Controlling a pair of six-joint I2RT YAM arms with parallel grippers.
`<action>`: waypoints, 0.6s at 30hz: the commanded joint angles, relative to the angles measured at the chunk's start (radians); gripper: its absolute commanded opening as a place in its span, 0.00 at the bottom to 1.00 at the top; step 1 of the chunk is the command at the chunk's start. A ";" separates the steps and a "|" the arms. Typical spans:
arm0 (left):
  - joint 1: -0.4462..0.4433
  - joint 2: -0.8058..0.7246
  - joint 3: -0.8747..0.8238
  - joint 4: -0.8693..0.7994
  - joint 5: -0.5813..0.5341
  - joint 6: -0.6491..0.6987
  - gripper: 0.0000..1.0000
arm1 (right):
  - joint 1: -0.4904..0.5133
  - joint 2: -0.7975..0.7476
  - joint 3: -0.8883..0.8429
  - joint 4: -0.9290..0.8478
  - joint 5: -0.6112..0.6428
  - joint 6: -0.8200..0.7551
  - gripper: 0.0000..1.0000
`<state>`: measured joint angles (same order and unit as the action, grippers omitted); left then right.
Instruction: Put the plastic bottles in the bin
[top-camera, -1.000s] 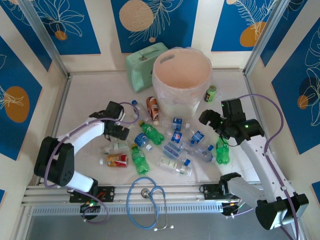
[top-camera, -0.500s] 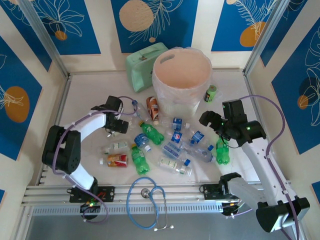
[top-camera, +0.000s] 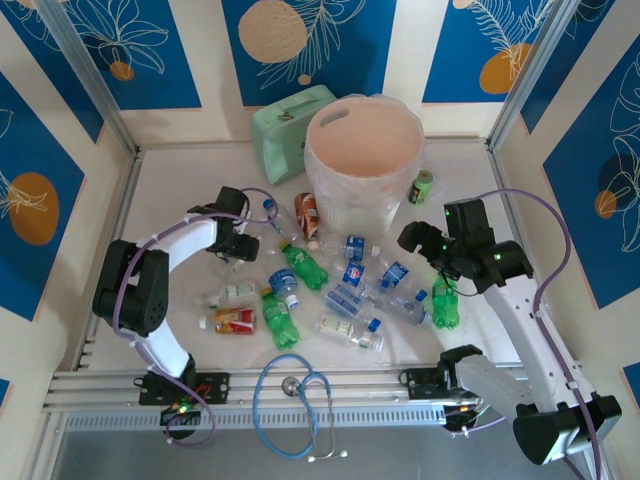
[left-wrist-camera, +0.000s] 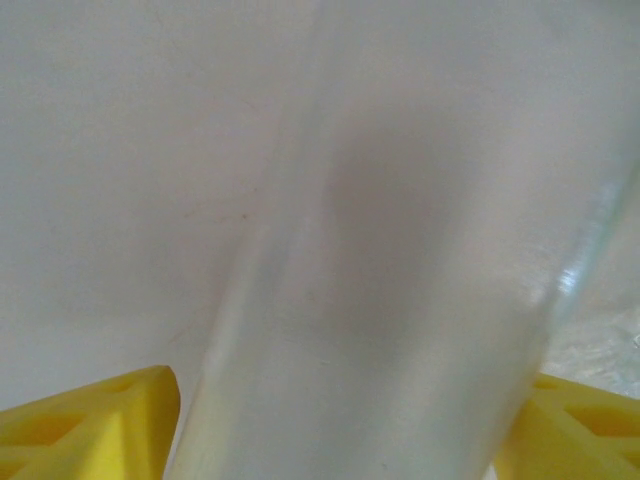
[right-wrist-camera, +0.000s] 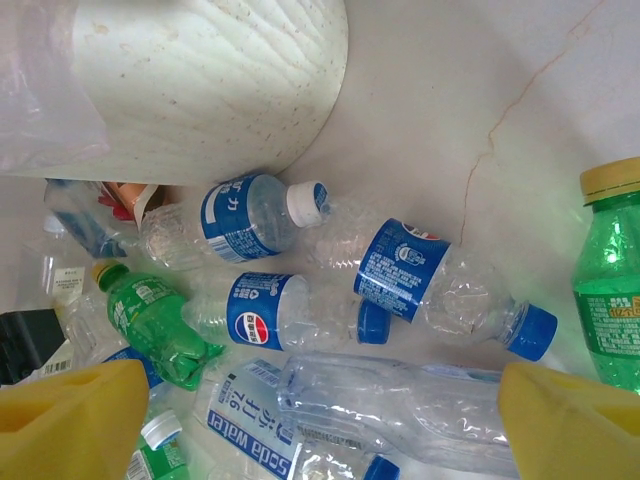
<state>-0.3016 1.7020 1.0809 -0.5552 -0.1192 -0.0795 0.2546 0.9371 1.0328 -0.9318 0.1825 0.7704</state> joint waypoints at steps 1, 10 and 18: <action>0.010 0.002 0.032 -0.028 0.010 -0.006 0.74 | 0.006 -0.008 0.030 -0.014 -0.014 0.012 0.90; 0.010 -0.020 0.011 -0.028 0.017 0.010 0.64 | 0.009 -0.008 0.026 -0.015 -0.011 0.025 0.88; 0.009 -0.042 0.007 -0.033 0.021 0.009 0.56 | 0.013 -0.018 0.026 -0.021 -0.005 0.031 0.88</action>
<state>-0.3012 1.6958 1.0912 -0.5629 -0.1120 -0.0734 0.2619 0.9367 1.0328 -0.9325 0.1825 0.7895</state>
